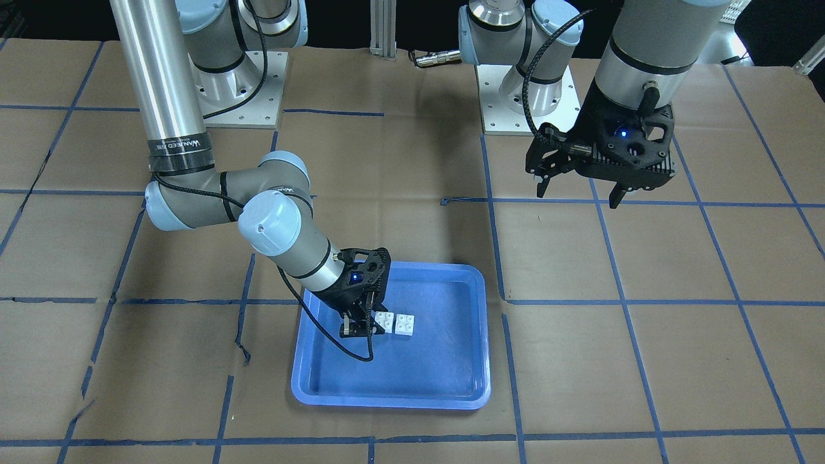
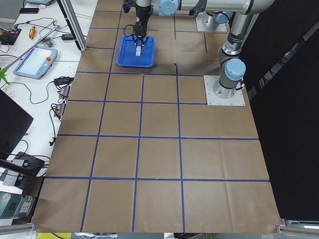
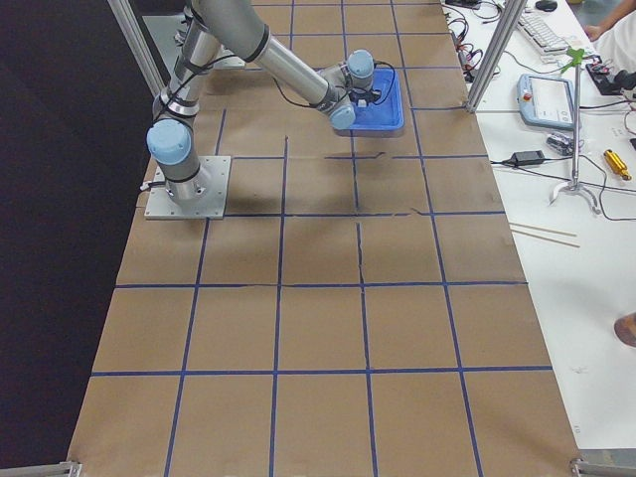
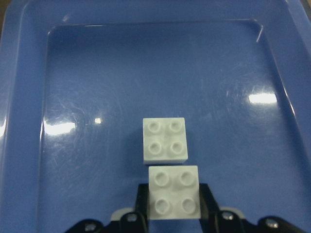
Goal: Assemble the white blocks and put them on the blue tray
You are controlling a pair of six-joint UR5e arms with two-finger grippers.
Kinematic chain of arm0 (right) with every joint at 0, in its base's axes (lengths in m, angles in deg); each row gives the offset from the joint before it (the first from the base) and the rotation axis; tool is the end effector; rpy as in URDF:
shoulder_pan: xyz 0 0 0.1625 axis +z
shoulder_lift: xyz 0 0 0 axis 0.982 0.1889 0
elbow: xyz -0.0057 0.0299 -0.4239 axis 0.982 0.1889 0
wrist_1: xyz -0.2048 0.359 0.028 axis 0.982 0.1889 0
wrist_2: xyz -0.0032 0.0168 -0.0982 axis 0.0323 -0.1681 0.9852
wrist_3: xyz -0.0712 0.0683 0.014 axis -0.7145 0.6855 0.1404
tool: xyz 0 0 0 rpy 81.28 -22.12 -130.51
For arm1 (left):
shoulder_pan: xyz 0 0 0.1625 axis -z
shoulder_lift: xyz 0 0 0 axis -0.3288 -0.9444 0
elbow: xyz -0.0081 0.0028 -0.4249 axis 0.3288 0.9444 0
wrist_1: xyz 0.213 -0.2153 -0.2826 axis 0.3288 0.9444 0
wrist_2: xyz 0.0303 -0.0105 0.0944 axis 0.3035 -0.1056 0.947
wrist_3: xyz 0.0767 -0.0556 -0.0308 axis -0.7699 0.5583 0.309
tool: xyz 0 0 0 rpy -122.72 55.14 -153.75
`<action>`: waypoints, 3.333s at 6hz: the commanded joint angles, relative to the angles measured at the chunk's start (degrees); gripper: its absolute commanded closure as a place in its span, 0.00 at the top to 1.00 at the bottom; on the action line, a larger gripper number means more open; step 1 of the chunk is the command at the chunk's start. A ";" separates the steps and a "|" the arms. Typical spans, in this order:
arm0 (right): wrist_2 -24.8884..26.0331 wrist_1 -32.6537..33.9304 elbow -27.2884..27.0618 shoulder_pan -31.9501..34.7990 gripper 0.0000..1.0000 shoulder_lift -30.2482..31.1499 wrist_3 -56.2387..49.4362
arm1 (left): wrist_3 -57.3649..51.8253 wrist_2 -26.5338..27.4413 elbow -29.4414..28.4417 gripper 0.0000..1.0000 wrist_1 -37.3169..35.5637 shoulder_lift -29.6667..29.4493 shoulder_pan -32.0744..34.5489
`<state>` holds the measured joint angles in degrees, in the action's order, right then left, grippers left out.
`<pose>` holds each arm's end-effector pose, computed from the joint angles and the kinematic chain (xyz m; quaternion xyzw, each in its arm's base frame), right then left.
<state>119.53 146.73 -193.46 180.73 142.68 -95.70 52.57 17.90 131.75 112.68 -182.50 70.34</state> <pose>0.2979 -0.5740 0.1734 -0.6397 0.7244 -0.2213 0.1305 -0.1255 -0.5272 0.4924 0.1030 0.9938 -0.0356 0.0215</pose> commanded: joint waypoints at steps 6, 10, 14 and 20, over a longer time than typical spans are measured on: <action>0.61 -0.17 0.64 0.77 0.23 -1.14 -0.10 | 0.07 -0.15 0.05 0.98 0.02 0.05 0.20; 0.61 -0.17 0.82 0.77 0.23 -1.41 -0.10 | 0.07 -0.15 0.05 0.98 0.02 0.13 0.29; 0.61 -0.17 0.82 0.77 0.23 -1.41 -0.10 | 0.07 -0.15 0.14 0.98 0.10 0.13 0.29; 0.53 -0.17 0.82 0.77 0.30 -1.50 -0.10 | 0.51 -0.32 1.20 0.99 -0.60 1.19 -0.15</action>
<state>120.06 146.56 -192.64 181.50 141.18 -95.79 53.09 17.59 132.92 112.09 -181.32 70.23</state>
